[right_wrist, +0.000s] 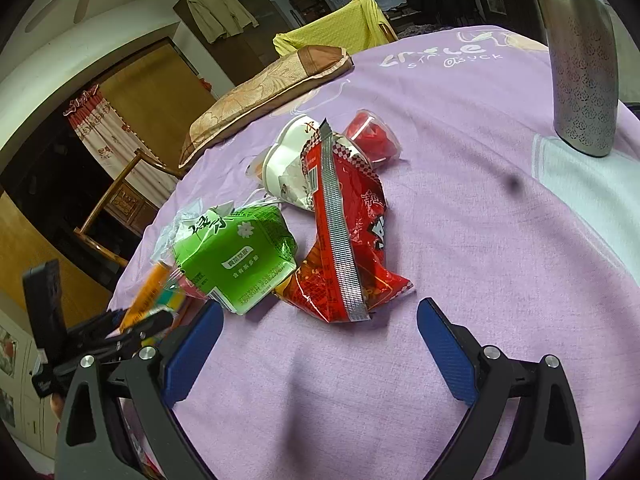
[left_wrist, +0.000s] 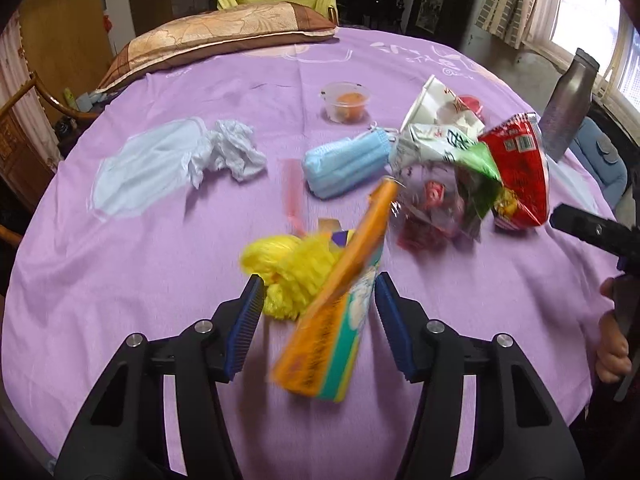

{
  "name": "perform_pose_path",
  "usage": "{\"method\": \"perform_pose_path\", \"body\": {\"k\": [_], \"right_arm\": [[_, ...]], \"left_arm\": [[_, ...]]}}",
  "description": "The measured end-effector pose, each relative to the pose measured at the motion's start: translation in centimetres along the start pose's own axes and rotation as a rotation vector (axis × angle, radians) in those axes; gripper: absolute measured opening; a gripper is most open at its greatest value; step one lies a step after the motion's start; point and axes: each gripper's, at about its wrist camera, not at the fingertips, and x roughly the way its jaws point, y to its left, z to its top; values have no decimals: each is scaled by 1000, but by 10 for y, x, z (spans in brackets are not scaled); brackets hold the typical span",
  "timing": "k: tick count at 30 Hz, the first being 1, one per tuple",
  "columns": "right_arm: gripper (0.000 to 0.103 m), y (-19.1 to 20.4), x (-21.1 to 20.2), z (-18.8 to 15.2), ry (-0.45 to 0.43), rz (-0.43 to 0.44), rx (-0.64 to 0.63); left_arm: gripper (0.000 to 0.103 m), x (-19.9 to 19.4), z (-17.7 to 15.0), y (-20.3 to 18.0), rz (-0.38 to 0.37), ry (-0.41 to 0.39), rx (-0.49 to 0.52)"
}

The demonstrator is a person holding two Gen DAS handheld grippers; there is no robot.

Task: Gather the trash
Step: 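Move left tool to the orange-striped carton while right tool approaches the red snack bag, then close left tool on the orange carton while right tool grasps the red snack bag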

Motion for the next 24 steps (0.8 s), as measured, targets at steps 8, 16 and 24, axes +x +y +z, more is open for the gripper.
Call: {"method": "perform_pose_path", "body": {"k": [8,16,24], "right_arm": [[96,4,-2,-1,-14,-57,-14],[96,18,7,23,-26,-144,-63],[47,13,30,23,19,-171,-62]], "left_arm": [[69,15,-7,-3,28,25,-2],[69,18,-9,14,-7,12,-75],[43,4,-8,31,-64,-35,-133]]}}
